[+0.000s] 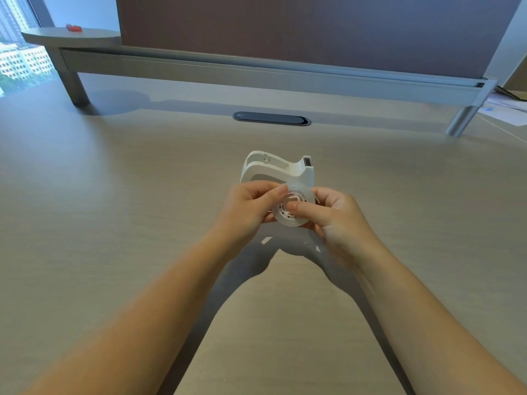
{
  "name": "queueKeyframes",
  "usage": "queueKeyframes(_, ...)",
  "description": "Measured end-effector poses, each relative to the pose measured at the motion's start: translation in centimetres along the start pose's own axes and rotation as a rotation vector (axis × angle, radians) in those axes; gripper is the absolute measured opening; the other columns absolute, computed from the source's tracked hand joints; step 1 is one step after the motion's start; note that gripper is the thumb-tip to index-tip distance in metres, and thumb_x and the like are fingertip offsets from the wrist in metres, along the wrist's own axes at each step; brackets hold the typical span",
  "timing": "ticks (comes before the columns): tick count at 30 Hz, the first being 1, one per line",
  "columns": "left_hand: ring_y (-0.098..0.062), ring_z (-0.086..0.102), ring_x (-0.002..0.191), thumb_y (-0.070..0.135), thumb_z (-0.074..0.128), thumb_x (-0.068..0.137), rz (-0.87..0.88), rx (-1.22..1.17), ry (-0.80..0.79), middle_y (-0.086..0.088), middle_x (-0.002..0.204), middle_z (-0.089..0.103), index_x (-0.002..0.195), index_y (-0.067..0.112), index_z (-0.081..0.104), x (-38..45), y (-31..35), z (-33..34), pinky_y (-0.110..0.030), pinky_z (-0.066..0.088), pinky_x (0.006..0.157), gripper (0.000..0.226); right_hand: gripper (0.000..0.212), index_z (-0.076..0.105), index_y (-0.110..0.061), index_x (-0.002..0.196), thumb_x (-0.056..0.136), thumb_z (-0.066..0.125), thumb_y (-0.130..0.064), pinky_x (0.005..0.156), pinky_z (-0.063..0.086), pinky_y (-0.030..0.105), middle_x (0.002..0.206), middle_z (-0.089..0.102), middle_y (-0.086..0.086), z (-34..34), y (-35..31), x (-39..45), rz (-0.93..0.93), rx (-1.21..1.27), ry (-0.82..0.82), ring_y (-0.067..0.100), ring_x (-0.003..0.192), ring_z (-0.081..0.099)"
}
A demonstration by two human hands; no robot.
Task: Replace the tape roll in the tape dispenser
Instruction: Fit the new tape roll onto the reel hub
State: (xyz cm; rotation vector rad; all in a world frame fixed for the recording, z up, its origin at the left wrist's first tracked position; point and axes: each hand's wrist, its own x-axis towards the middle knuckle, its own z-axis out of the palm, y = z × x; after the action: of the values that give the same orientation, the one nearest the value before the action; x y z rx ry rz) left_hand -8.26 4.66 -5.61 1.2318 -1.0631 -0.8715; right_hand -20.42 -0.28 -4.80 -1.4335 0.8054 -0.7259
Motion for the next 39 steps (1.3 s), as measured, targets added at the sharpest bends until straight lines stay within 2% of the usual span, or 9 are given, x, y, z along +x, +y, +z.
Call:
queueKeyframes(3, -0.003, 0.062, 0.063, 0.015, 0.048, 0.084, 0.084, 0.120, 0.030, 0.005, 0.066, 0.065, 0.073, 0.019, 0.065, -0.2, 0.1, 0.3, -0.016, 0.053, 0.062, 0.021, 0.008, 0.064, -0.011, 0.078, 0.071, 0.065, -0.007, 0.072, 0.052, 0.031, 0.075, 0.065, 0.009, -0.1, 0.0, 0.1, -0.007, 0.041, 0.013, 0.024, 0.077, 0.062)
queueKeyframes(7, -0.027, 0.062, 0.082, 0.031, 0.047, 0.080, 0.168, 0.280, 0.060, -0.012, 0.081, 0.066, 0.086, 0.007, 0.065, -0.3, 0.1, 0.4, -0.040, 0.051, 0.079, 0.030, 0.007, 0.064, -0.011, 0.069, 0.072, 0.063, -0.005, 0.059, 0.054, 0.023, 0.063, 0.066, 0.004, 0.2, 0.0, 0.2, 0.001, 0.144, 0.093, 0.018, 0.063, 0.063)
queueKeyframes(10, -0.033, 0.060, 0.088, 0.026, 0.047, 0.085, 0.170, 0.307, 0.050, -0.023, 0.090, 0.067, 0.089, 0.002, 0.064, -0.2, 0.1, 0.5, -0.050, 0.049, 0.084, 0.030, 0.005, 0.065, -0.009, 0.069, 0.073, 0.063, -0.007, 0.057, 0.055, 0.023, 0.064, 0.066, 0.006, 0.5, 0.0, 0.2, -0.011, 0.182, 0.141, 0.016, 0.060, 0.064)
queueKeyframes(14, -0.029, 0.062, 0.085, 0.035, 0.047, 0.078, 0.207, 0.323, 0.040, -0.015, 0.086, 0.069, 0.088, 0.007, 0.064, -0.3, 0.2, 0.8, -0.045, 0.050, 0.081, 0.034, 0.005, 0.066, -0.011, 0.067, 0.072, 0.065, -0.008, 0.058, 0.056, 0.023, 0.064, 0.067, 0.005, 0.7, 0.0, 0.1, -0.016, 0.224, 0.177, 0.015, 0.058, 0.065)
queueKeyframes(18, -0.017, 0.060, 0.079, 0.031, 0.048, 0.075, 0.186, 0.224, 0.037, 0.001, 0.076, 0.064, 0.078, 0.023, 0.063, -0.2, 0.1, 0.6, -0.035, 0.052, 0.077, 0.018, 0.005, 0.066, -0.010, 0.070, 0.074, 0.064, -0.011, 0.058, 0.057, 0.022, 0.063, 0.068, 0.003, 0.4, -0.1, 0.0, -0.041, 0.215, 0.132, 0.015, 0.060, 0.066)
queueKeyframes(21, -0.016, 0.059, 0.075, 0.019, 0.050, 0.083, 0.118, 0.088, 0.007, -0.003, 0.076, 0.062, 0.077, 0.017, 0.063, 0.0, 0.1, 0.4, -0.026, 0.052, 0.070, 0.014, 0.003, 0.065, -0.012, 0.074, 0.074, 0.063, -0.015, 0.064, 0.056, 0.025, 0.071, 0.068, 0.005, 0.1, -0.2, -0.1, -0.052, 0.125, 0.059, 0.019, 0.069, 0.067)
queueKeyframes(24, -0.010, 0.062, 0.066, 0.010, 0.048, 0.083, 0.040, -0.070, -0.029, -0.003, 0.072, 0.064, 0.075, 0.013, 0.063, 0.2, 0.0, 0.1, -0.016, 0.053, 0.063, 0.017, 0.002, 0.065, -0.015, 0.073, 0.072, 0.064, -0.014, 0.064, 0.056, 0.023, 0.064, 0.069, -0.004, -0.3, -0.4, -0.2, -0.059, 0.138, 0.000, 0.011, 0.064, 0.067)
queueKeyframes(34, -0.005, 0.067, 0.064, 0.009, 0.047, 0.082, -0.084, -0.230, -0.095, 0.008, 0.058, 0.072, 0.076, 0.011, 0.063, 0.0, 0.3, -0.2, -0.013, 0.053, 0.059, 0.017, 0.006, 0.061, -0.017, 0.076, 0.071, 0.065, -0.015, 0.067, 0.056, 0.021, 0.077, 0.066, 0.002, -0.7, -0.5, -0.3, -0.054, 0.067, 0.034, 0.016, 0.074, 0.065)
queueKeyframes(39, -0.005, 0.066, 0.064, 0.008, 0.045, 0.083, -0.070, -0.232, -0.086, 0.009, 0.058, 0.071, 0.077, 0.010, 0.063, 0.0, 0.2, -0.2, -0.013, 0.053, 0.061, 0.019, 0.005, 0.062, -0.015, 0.073, 0.070, 0.064, -0.011, 0.059, 0.055, 0.016, 0.071, 0.065, 0.002, -0.7, -0.5, -0.2, -0.081, 0.078, 0.005, 0.008, 0.059, 0.065)
